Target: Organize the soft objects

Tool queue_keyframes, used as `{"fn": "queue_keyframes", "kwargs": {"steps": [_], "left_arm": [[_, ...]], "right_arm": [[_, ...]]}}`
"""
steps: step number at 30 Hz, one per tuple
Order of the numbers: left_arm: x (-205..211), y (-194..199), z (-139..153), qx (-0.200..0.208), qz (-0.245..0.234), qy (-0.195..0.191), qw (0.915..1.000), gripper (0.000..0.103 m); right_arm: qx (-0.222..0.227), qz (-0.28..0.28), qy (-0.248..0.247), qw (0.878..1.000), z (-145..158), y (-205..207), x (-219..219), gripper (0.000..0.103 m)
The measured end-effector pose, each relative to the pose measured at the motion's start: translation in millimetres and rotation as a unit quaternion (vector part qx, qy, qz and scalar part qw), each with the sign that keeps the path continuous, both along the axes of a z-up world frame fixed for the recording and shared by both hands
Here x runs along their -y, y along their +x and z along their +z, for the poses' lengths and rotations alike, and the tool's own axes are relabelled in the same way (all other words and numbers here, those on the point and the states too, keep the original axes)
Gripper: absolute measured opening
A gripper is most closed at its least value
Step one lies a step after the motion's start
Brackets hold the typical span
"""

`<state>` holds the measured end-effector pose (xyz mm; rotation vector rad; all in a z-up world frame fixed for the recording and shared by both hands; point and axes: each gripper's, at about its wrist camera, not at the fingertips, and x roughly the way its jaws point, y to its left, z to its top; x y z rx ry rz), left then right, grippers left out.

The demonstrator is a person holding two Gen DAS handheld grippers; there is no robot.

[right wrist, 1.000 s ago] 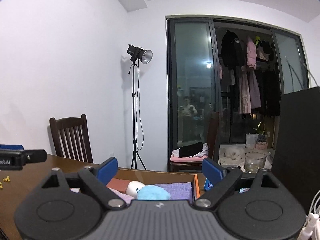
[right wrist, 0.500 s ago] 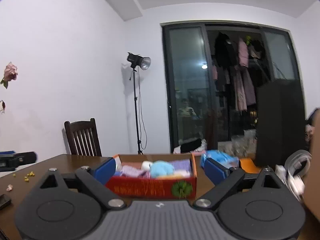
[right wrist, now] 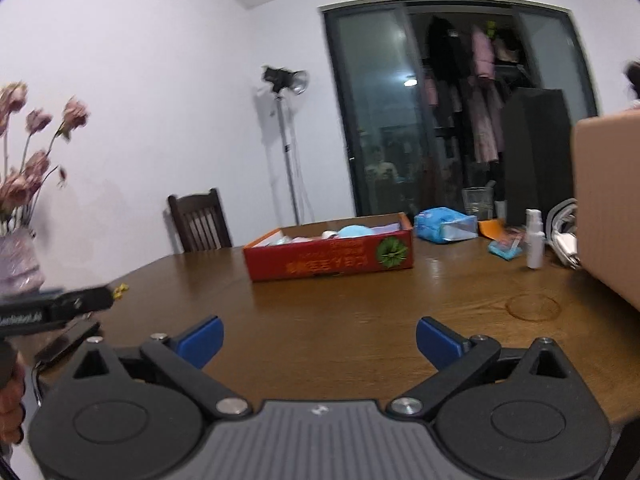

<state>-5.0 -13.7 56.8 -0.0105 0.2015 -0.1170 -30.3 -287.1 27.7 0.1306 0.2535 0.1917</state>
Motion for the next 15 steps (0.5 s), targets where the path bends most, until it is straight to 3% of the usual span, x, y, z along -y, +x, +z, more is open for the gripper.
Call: {"fn": "queue_keyframes", "kwargs": {"steps": [3,15], "left_arm": [[1.1,-2.8,0.4,0.001,-0.002,-0.008,1.0,0.103],[-2.3,2.7,0.1,-0.003,0.008,-0.008,0.9999,0.103]], "right_arm": [[0.02,-0.006,0.007,1.0,7.2,-1.8,-0.7,0.103],[0.028,-0.041,-0.006,0.999,10.8,-0.1,1.1,0.103]]}}
